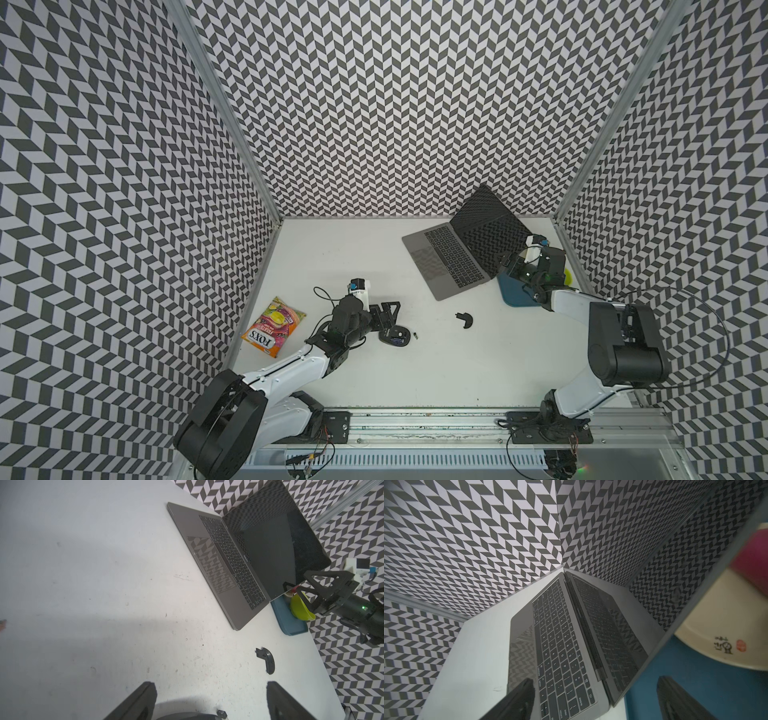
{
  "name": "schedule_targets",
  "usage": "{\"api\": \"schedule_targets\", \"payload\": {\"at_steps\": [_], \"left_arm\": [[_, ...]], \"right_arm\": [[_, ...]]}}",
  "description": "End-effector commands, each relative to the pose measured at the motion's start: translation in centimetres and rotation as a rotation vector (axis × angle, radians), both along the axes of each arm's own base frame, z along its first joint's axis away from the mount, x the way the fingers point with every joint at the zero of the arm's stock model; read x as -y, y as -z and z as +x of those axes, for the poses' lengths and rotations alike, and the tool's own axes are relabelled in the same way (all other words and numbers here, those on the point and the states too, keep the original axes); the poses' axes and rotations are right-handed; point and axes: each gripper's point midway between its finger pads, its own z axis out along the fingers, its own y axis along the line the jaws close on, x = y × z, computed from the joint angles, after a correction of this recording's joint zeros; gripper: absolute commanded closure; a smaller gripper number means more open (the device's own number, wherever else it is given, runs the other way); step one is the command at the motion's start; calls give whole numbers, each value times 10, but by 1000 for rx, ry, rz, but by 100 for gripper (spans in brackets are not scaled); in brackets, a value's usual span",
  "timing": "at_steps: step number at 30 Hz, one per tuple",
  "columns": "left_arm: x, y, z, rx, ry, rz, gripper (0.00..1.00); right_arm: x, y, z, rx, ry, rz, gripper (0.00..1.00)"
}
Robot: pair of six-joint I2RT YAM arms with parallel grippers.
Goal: Insert the wireless mouse receiver into the laptop
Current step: Move the laptop to the center of the board.
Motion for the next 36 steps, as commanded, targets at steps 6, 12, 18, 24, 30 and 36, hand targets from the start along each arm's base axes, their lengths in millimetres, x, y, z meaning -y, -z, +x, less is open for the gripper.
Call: {"api": "schedule_targets", "payload": {"at_steps": [6,12,18,24,30,36], "left_arm": [[21,-4,-2,-10,146,-5,11],[22,-7,-4,-11,175,13,11],[22,-4,-6,-15,203,64,11],[23,-2,-12,0,210,134,14],[32,-1,-21,4,189,167,16],[24,-18,-19,49,124,125,13]], "right_arm": [[10,-18,50,161,-140,-130,28],[-22,-18,42,190,-296,-101,80],[-64,-31,22,208,-346,-117,95],[-121,-32,-10,219,-380,-140,95],[-146,-24,-28,169,-321,-124,85],[-129,-30,-44,72,-227,-107,37]]}}
